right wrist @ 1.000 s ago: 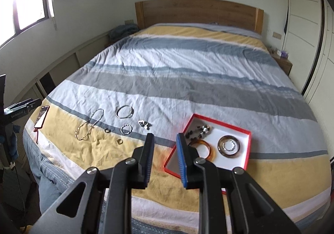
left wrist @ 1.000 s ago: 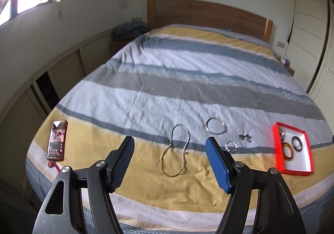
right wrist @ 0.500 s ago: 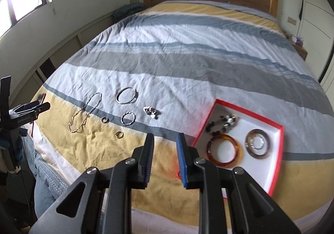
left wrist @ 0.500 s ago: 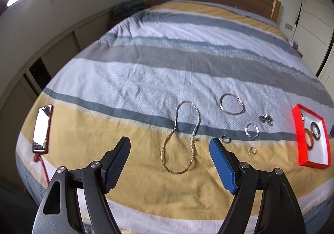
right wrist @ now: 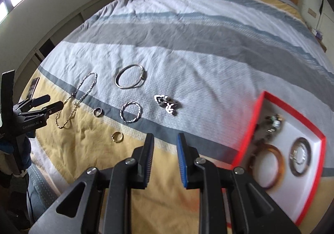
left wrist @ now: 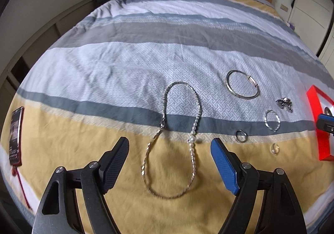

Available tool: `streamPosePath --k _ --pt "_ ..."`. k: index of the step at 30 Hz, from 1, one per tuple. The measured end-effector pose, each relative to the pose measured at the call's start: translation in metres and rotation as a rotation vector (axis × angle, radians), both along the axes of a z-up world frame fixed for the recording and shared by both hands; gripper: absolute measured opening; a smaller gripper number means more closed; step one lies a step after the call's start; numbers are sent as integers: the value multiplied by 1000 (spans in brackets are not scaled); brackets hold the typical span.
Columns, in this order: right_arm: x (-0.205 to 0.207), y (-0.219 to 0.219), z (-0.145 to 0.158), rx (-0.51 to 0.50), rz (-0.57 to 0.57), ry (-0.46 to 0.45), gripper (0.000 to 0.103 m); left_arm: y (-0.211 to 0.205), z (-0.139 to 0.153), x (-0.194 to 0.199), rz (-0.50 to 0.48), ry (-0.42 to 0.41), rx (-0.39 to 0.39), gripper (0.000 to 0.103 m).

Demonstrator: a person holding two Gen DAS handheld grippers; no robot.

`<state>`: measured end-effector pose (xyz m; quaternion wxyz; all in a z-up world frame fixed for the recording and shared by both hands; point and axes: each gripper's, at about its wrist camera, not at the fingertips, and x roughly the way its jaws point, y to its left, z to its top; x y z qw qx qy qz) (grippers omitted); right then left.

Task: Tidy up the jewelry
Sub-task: 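Close the left tool on the pearl strand of the necklace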

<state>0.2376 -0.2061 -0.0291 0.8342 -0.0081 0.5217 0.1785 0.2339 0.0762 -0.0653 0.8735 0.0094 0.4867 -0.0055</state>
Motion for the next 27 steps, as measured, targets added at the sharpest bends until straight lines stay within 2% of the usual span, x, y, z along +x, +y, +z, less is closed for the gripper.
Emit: streamPosePath --k 9,12,15,19,21,25,27 --pt "29 32 -34 42 41 59 21 5 -43 28 -28 61 23 80" --pt "36 38 -43 53 46 72 23 6 -51 29 -24 44 18 81" --pt "43 45 -53 63 51 90 29 5 -54 31 -26 30 33 81" --pt "49 53 -63 47 60 86 30 4 -56 30 -29 8 39 80" --pt "51 56 -65 38 67 76 30 3 -55 29 -33 -2 38 76" --pt "52 64 -70 3 90 58 28 -5 -52 21 -56 -13 43 59" --pt "51 68 -70 -9 105 45 22 -8 -51 20 -63 -15 44 53"
